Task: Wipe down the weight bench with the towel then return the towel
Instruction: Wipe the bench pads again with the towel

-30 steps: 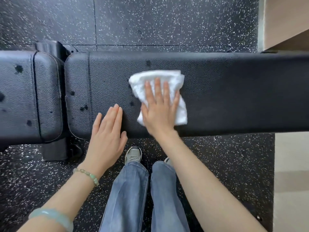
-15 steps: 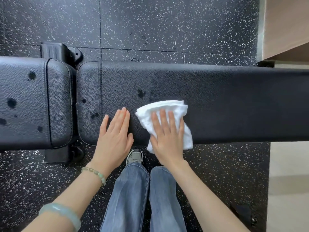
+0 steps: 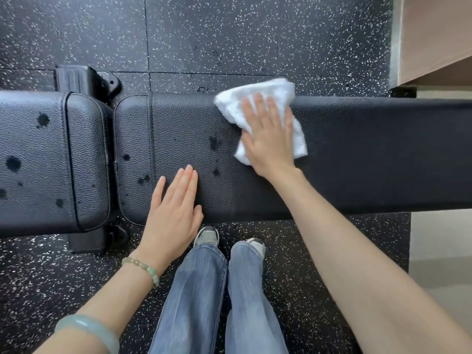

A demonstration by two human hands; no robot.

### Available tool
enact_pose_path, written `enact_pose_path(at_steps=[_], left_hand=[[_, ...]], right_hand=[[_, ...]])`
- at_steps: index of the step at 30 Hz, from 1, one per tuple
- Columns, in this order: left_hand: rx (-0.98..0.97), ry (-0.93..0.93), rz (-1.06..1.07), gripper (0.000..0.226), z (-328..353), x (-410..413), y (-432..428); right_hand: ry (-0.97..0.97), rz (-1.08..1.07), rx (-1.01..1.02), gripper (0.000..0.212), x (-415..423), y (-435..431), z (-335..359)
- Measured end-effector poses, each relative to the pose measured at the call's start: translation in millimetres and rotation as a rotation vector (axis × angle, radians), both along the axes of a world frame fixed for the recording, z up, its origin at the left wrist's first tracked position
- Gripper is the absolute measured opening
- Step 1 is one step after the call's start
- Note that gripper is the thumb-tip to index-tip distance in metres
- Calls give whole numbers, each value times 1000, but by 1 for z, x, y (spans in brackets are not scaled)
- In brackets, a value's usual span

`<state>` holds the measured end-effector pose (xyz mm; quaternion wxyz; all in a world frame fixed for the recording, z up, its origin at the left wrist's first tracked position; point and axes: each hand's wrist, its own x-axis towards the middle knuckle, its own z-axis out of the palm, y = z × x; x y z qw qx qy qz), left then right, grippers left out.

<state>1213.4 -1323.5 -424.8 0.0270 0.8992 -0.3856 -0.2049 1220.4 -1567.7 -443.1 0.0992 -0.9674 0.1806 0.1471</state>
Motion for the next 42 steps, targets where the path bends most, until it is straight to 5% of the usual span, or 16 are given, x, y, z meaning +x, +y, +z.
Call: enact_pose_path(at_steps=[8,18,24,29,38,42], left_hand=[[-53,50,92,65,-3,-5,-4],[14,-29,22,60,4,1,0],[48,-30,40,59,11,-12,17],[48,-9,63,60,7,-25,24],[53,0,35,60,8,-18,27],[43,-16,6,59,10,-18,32]], right_hand=[[-7,-241,-49,72,-6,-10,-4],[22,337,35,62,39,56,5],[-9,-22,9,69,-32,-36,1],[6,-179,-23,59,-19,-1,-3],[35,371,29,65,-28,85,0],[1,241,-20,65,-96,42,-8]])
